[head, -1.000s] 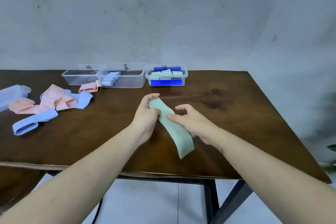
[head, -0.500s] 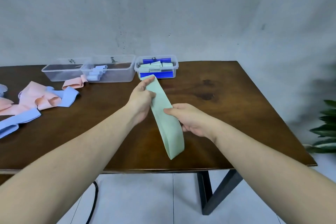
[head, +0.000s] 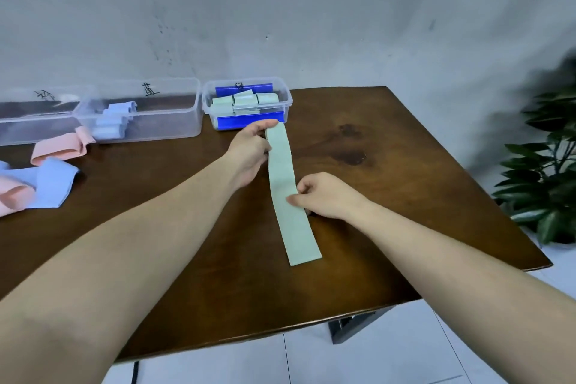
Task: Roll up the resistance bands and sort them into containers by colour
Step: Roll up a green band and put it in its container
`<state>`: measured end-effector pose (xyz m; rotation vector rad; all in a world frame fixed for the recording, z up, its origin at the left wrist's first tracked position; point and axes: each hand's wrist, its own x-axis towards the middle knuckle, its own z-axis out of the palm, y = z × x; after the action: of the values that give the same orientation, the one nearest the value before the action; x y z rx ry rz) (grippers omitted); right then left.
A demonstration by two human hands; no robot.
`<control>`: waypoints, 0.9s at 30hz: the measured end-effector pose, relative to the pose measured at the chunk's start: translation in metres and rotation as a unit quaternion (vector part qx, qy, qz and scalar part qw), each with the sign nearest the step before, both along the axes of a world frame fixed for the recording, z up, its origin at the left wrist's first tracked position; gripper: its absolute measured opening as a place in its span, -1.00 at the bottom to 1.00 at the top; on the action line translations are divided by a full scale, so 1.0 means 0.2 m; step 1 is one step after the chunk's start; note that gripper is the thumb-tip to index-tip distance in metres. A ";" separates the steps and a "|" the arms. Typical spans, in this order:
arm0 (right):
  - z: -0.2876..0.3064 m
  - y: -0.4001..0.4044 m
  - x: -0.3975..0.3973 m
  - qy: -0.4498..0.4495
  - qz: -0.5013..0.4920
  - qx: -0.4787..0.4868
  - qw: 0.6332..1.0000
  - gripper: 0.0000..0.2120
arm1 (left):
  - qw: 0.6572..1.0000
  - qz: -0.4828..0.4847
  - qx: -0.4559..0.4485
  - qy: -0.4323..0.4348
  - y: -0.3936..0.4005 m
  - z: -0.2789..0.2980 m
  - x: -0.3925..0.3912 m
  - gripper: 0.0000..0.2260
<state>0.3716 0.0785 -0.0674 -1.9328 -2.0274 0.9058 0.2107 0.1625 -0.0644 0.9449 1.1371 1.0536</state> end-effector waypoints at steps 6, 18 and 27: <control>-0.03 0.02 0.02 -0.067 -0.029 0.032 0.997 -0.68 | 0.999 -0.004 0.018 0.043 0.03 -0.05 -0.04 -0.68; -0.12 -0.31 0.20 0.114 0.102 0.156 0.976 -0.85 | 0.929 -0.121 0.194 0.291 -0.61 -0.08 -0.06 -0.86; -0.19 -0.46 0.29 0.129 0.142 0.168 0.967 -0.87 | 0.799 -0.170 0.310 0.486 -0.97 -0.20 -0.08 -0.68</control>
<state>0.4296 -0.0134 -0.1061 -1.3023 -2.1627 0.7594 0.1952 -0.0321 -0.1049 2.3020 1.3458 0.5986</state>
